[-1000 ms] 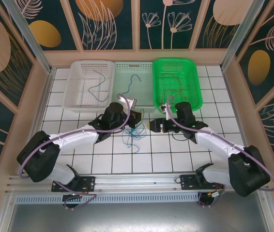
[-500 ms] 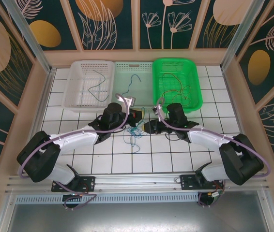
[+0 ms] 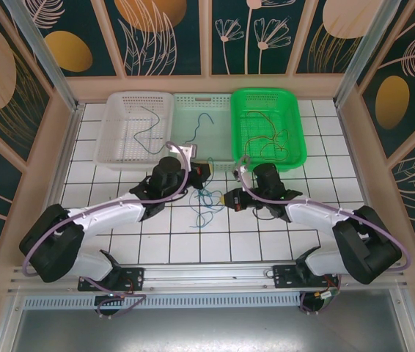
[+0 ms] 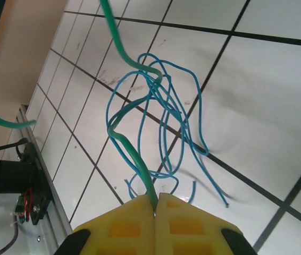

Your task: Untangle the cables

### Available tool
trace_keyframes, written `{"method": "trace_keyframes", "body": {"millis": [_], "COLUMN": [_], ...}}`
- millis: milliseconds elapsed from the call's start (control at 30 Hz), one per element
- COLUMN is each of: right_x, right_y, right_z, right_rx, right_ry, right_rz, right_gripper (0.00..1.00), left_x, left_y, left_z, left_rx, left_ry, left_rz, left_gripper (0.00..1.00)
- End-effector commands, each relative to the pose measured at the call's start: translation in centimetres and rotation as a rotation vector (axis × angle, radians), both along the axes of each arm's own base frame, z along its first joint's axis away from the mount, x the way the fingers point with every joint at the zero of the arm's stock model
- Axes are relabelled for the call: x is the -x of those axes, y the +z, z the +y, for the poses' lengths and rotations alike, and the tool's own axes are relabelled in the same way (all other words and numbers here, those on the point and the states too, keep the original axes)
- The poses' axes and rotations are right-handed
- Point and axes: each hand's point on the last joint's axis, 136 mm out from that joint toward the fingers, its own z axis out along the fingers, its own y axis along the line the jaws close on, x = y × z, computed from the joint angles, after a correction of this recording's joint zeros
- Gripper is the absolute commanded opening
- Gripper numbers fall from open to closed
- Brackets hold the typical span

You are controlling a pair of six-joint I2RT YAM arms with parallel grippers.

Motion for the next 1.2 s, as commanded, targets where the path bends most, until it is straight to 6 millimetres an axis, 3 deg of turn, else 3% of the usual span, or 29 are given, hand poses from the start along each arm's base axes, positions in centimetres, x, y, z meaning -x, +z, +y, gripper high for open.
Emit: {"method": "trace_keyframes", "body": {"millis": [0,133,333,567,967,1133,1167], "right_x": [0.8,1.1,1.6,1.4,0.8,0.1,-0.2], "right_y": [-2.1,-3.6,-6.8,-8.3,-9.8,-8.3,-7.6], "right_z": [-1.5,-2.4,-4.4,-5.6,-7.0,-6.1,-5.8], "right_rx": [0.087,0.134,0.280,0.342,0.488,0.435,0.406], "right_ry": [-0.038,-0.067,-0.099,-0.142,-0.167,-0.152,-0.153], "right_rz": [0.038,0.072,0.132,0.166,0.210,0.166,0.154], "right_gripper": [0.00,0.00,0.00,0.00,0.00,0.00,0.04], "left_x": [-0.5,-0.3,0.1,0.9,2.3,2.5,2.5], "left_y": [2.7,3.2,4.0,3.2,-1.8,-2.0,-1.9], "left_z": [1.2,2.3,5.7,9.6,11.4,10.4,9.9], "left_rx": [0.077,0.080,0.121,0.130,-0.063,-0.064,-0.057], "left_ry": [0.069,0.107,0.234,0.366,0.383,0.326,0.304], "left_rz": [-0.061,-0.077,-0.099,-0.088,0.056,0.064,0.062], "left_gripper": [0.03,0.04,0.04,0.05,0.05,0.07,0.07]}}
